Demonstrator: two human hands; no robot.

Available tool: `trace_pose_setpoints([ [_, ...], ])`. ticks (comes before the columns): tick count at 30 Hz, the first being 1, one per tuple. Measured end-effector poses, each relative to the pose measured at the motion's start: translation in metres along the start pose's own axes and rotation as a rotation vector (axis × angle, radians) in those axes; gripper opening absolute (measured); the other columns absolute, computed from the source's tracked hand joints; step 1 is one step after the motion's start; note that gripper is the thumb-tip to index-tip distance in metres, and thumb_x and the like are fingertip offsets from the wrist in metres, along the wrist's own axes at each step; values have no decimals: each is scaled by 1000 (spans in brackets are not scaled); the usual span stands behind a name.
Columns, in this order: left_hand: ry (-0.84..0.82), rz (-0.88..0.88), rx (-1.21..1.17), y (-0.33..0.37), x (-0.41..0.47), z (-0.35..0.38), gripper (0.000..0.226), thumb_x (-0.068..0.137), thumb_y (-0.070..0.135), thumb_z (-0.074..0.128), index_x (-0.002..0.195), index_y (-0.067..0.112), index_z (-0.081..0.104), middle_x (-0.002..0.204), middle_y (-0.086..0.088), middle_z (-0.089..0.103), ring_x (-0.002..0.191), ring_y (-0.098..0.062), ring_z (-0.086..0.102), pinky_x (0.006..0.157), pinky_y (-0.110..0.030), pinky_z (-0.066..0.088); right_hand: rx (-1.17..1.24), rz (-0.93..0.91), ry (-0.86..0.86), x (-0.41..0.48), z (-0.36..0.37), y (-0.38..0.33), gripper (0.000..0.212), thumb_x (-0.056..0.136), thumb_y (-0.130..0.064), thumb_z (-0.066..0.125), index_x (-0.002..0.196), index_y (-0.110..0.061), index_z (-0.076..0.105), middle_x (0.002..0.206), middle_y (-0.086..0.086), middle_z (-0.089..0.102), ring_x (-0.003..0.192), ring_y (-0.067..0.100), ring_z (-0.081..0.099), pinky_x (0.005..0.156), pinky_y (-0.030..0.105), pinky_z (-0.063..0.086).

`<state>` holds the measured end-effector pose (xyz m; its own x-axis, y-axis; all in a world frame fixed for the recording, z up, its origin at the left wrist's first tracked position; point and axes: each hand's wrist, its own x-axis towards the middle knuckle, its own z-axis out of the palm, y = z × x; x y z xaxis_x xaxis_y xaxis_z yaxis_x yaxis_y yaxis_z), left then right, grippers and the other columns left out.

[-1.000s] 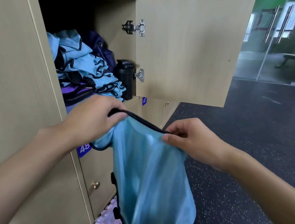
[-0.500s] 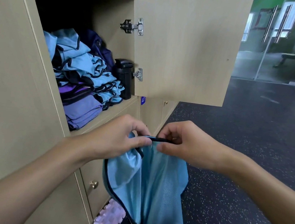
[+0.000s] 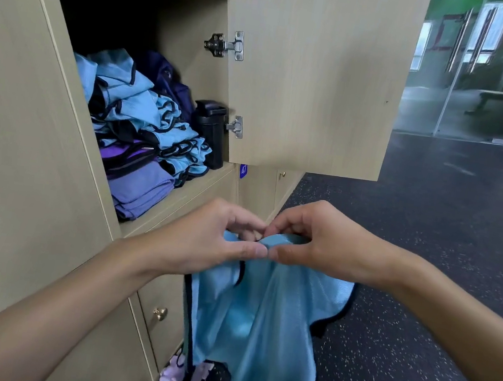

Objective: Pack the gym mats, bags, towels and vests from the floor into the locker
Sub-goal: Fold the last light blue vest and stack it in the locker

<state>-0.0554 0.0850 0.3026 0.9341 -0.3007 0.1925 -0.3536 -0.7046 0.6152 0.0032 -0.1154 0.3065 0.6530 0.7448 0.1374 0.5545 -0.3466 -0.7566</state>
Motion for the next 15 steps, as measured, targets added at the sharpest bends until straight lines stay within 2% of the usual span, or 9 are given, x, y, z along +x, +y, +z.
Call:
trace_pose_setpoints([
  [2,28,-5,18,-4,0,-1,8,91,17,71,96,16,78,85,0,74,76,3,61,75,-9,45,37,5,-16,-2,-2,1,16,88,-12,74,103,-12,72,95,2,77,91,17,72,84,29,57],
  [4,94,-5,72,-8,-1,-5,8,92,15,70,88,17,77,84,3,72,76,1,62,73,-11,45,58,15,-30,-4,-5,3,15,90,-17,71,105,-15,72,97,4,77,94,22,72,87,36,56],
  [7,162,-52,211,-15,-3,-15,15,92,22,70,84,35,71,84,17,70,83,1,63,79,-20,48,25,36,-26,-6,-12,7,11,95,-21,66,100,-16,74,93,6,76,82,14,68,81,38,56],
  [9,195,-108,279,-18,-6,-20,18,91,28,71,81,42,66,86,22,69,88,4,62,83,-23,48,-35,57,-2,-6,-16,9,11,95,-21,65,95,-16,74,90,4,76,75,7,63,74,31,54],
  [13,210,-134,285,-15,-7,-18,15,84,29,78,82,36,65,91,16,68,90,0,61,85,-28,47,-34,32,91,-5,-17,8,8,93,-19,68,85,-20,69,75,-8,70,66,0,59,63,16,46],
  [15,166,-83,122,-7,-5,-13,18,81,24,82,93,29,71,95,15,71,94,2,63,88,-20,47,-34,-5,120,-3,-16,7,6,91,-17,70,86,-19,69,80,-6,73,72,8,66,67,22,52],
])
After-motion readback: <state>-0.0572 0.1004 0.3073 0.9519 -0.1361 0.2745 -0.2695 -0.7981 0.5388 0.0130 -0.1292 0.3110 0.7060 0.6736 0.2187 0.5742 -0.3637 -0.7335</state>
